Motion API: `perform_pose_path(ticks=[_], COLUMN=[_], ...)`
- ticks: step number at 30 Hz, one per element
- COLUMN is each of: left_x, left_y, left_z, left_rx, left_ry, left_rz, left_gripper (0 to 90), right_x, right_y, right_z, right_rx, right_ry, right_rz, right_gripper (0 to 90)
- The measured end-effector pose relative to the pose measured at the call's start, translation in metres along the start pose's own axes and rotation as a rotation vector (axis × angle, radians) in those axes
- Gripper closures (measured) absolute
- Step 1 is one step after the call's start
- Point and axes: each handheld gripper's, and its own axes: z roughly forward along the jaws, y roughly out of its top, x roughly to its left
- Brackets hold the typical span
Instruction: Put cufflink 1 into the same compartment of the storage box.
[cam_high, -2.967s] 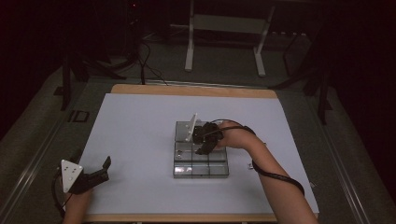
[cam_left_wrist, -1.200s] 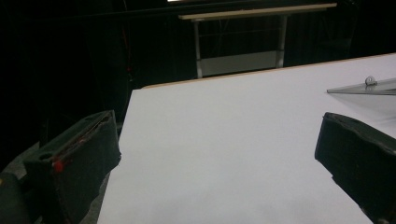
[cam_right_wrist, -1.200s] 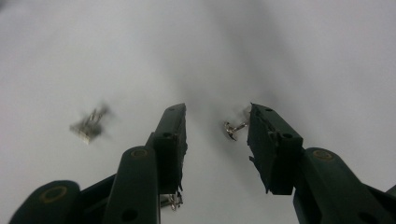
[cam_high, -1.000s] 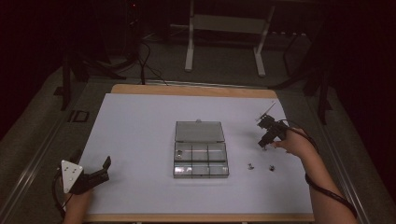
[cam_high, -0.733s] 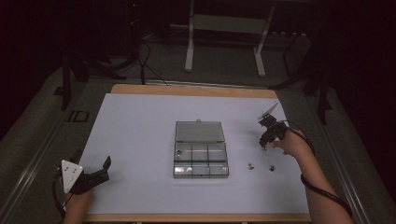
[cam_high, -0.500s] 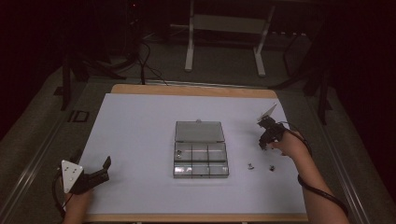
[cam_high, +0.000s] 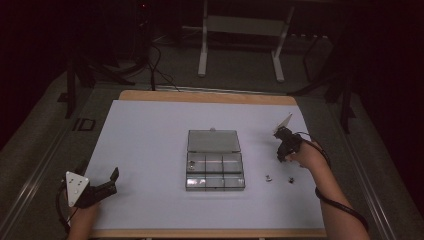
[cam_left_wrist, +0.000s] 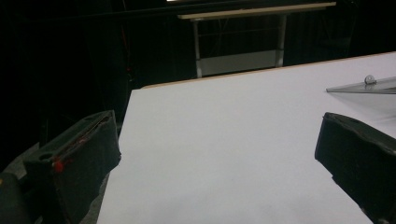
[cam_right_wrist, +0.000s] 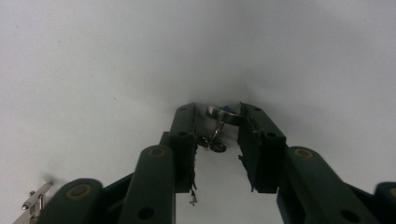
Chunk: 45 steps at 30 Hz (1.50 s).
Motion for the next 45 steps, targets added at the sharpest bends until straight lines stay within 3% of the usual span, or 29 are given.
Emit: perform_pose_path(ticks=[8, 13, 17, 18, 24, 33, 45], left_x=[0.0, 0.0, 0.0, 0.0, 0.0, 0.0, 0.0], left_y=[0.0, 0.0, 0.0, 0.0, 0.0, 0.0, 0.0], left_z=[0.0, 0.0, 0.0, 0.0, 0.0, 0.0, 0.0], left_rx=[0.0, 0.0, 0.001, 0.001, 0.0, -0.001, 0.001], left_ry=[0.0, 0.0, 0.0, 0.0, 0.0, 0.0, -0.001], left_rz=[-0.002, -0.003, -0.002, -0.002, -0.004, -0.002, -0.002], left_gripper=[1.0, 1.0, 1.0, 1.0, 1.0, 1.0, 1.0], right_x=[0.007, 0.011, 0.02, 0.02, 0.036, 0.058, 0.102], right_y=[0.002, 0.002, 0.001, 0.001, -0.001, -0.001, 0.0], right_z=[-0.002, -0.009, -0.02, -0.02, -0.031, -0.054, -0.076], right_rx=[0.012, -0.001, -0.004, -0.004, -0.022, -0.047, -0.099], right_ry=[-0.017, -0.012, -0.012, -0.012, -0.019, -0.023, -0.012], right_rz=[-0.112, -0.17, -0.26, -0.26, -0.399, -0.483, -0.661], right_gripper=[72.9, 72.9, 72.9, 72.9, 72.9, 73.0, 73.0])
